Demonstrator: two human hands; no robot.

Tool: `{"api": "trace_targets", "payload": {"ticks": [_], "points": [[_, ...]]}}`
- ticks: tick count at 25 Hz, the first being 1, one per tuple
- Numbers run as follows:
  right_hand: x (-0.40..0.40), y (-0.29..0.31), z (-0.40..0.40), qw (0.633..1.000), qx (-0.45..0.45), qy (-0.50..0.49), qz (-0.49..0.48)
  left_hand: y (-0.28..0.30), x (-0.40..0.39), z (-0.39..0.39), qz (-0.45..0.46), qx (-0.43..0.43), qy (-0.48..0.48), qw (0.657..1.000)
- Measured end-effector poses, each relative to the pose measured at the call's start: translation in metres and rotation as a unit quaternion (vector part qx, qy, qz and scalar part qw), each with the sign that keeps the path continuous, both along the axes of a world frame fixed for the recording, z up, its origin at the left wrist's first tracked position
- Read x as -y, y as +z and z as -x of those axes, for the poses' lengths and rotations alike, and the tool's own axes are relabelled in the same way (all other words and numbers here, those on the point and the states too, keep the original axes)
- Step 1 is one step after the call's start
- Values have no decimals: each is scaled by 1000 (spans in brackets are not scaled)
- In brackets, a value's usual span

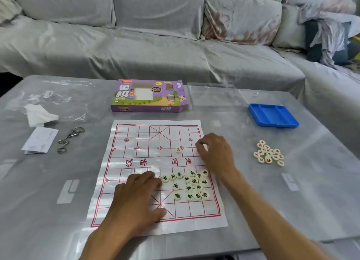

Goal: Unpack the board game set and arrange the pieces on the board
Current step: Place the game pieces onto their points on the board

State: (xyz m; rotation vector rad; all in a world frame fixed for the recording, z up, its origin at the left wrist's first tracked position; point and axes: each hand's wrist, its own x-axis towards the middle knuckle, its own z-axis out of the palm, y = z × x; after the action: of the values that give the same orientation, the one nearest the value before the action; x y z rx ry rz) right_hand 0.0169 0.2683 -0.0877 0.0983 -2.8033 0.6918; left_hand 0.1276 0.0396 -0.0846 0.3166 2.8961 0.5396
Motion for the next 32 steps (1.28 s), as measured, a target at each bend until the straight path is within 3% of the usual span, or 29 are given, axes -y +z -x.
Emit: {"api": "trace_targets", "payload": {"ticks": [3, 5, 9, 15, 19, 23, 26, 29, 32], "points": [[-95, 11, -5, 974, 42, -213, -61, -3, -1, 2, 0, 2, 4, 1000], [-133, 9, -16, 947, 118, -289, -83, -3, -2, 2, -3, 3, 8, 1000], [-138, -13, -15, 961, 122, -238, -75, -1, -4, 2, -7, 10, 16, 1000], [-117, 10, -22, 964, 112, -240, -10, 3, -4, -2, -13, 1, 8, 1000], [-41, 28, -7, 987, -20, -113, 109, 1, -3, -1, -8, -9, 6, 1000], [52, 8, 29, 998, 0, 9, 55, 1, -2, -1, -16, -17, 11, 1000], [65, -4, 39, 997, 59, 49, -27, 0, -1, -2, -24, -23, 9, 999], [17, 9, 26, 1000, 16, 0, 8, -2, 0, 0, -9, -18, 4, 1000], [-70, 16, 6, 983, 32, -160, -81, -5, -1, 1, -3, -17, 3, 1000]]}}
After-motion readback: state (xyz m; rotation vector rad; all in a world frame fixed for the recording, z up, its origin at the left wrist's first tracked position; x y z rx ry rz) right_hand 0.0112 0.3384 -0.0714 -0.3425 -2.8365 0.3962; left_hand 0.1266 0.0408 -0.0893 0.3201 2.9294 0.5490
